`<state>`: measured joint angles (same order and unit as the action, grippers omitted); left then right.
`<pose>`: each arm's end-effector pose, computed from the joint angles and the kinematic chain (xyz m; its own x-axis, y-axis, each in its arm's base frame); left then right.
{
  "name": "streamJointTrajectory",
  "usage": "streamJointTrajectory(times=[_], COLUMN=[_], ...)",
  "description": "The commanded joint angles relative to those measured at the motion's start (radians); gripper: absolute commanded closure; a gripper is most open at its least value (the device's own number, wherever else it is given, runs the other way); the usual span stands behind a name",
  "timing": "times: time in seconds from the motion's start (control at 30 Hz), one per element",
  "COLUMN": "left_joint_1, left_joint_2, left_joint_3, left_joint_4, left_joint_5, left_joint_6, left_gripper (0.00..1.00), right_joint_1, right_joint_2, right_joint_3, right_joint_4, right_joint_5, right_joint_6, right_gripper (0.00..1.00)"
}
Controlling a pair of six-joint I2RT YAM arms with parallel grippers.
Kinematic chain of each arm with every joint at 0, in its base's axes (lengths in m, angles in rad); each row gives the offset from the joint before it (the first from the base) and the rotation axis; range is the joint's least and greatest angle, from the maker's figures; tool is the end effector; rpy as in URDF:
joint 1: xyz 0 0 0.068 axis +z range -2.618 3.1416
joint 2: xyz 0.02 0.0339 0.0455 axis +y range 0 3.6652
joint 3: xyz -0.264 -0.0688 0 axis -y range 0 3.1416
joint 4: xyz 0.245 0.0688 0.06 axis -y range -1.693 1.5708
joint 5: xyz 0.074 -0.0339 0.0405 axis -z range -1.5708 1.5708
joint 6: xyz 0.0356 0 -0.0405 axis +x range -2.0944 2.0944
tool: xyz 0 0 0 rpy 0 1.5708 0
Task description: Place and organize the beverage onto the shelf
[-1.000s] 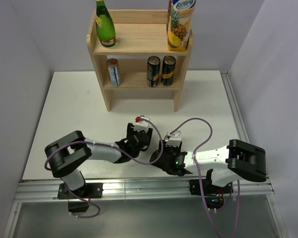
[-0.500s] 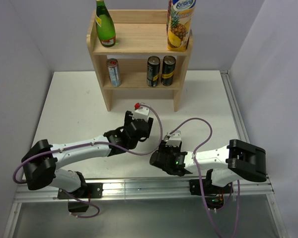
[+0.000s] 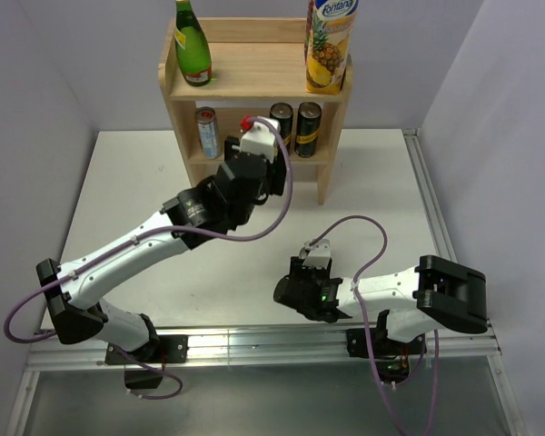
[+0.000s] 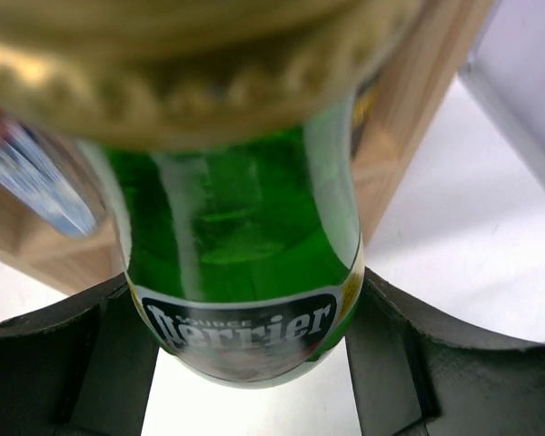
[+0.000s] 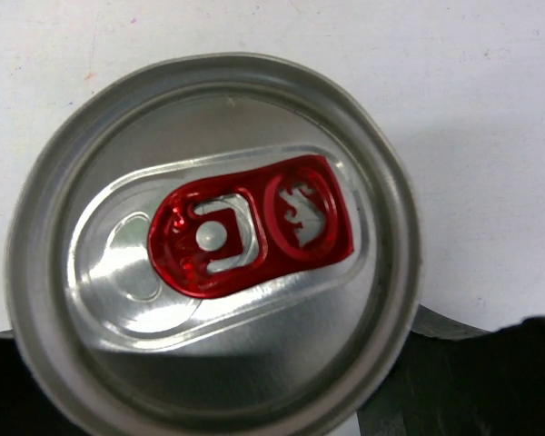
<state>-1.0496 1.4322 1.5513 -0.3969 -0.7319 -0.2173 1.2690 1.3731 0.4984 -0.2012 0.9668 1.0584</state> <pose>0.1781 -0.2625 0.4361 -0.2034 0.0322 -0.9786 0.2881 0.9572 -0.0284 0.0922 0.1976 0.1399 -0.4996 0.0605 -0.8641 0.0191 0.9981 0.0588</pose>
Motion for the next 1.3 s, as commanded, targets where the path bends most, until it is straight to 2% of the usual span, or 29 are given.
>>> streamJointTrajectory(times=[0.0, 0.27, 0.53, 0.93, 1.27], left_joint_1=[0.033, 0.072, 0.091, 0.122, 0.184], left_joint_2=[0.008, 0.069, 0.171, 0.261, 0.353], left_joint_3=[0.186, 0.397, 0.631, 0.730, 0.834], left_joint_4=[0.021, 0.046, -0.003, 0.092, 0.171], left_joint_5=[-0.034, -0.046, -0.054, -0.089, -0.084], left_joint_6=[0.070, 0.144, 0.193, 0.271, 0.309], left_gripper=[1.00, 1.00, 1.00, 1.00, 1.00], right_joint_1=[0.000, 0.000, 0.004, 0.012, 0.078], right_joint_2=[-0.012, 0.012, 0.032, 0.027, 0.130], right_joint_3=[0.009, -0.006, -0.006, -0.043, -0.040], right_joint_4=[0.037, 0.054, 0.049, 0.066, 0.095], right_joint_5=[0.059, 0.043, 0.036, 0.007, -0.034], right_joint_6=[0.020, 0.037, 0.051, 0.066, 0.113], right_gripper=[1.00, 1.00, 1.00, 1.00, 1.00])
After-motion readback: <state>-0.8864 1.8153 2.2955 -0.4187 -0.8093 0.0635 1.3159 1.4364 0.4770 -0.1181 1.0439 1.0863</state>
